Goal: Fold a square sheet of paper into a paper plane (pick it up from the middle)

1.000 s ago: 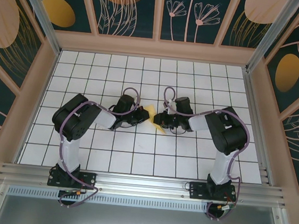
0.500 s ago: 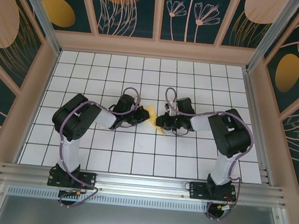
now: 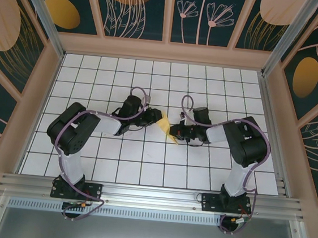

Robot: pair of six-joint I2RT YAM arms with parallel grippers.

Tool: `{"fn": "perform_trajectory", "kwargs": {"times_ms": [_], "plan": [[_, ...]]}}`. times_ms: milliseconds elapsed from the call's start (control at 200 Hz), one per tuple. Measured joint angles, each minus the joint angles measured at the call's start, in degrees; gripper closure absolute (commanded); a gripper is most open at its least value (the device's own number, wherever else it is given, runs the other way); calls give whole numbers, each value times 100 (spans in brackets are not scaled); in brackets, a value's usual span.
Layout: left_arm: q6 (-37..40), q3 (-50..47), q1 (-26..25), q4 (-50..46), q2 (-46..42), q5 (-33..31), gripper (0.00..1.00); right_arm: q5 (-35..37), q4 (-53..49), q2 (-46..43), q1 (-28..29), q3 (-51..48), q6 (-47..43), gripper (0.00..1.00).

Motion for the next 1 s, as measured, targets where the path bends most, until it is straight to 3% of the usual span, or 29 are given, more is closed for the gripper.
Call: {"fn": "perform_trajectory", "kwargs": {"times_ms": [475,1001], "plan": [[-55,-212,-151,402,367,192,84,-177,490,7,-181,-173,715,100],[-68,192,-195,350,892,341,90,-208,490,114,-210,-168,732,100]]}}
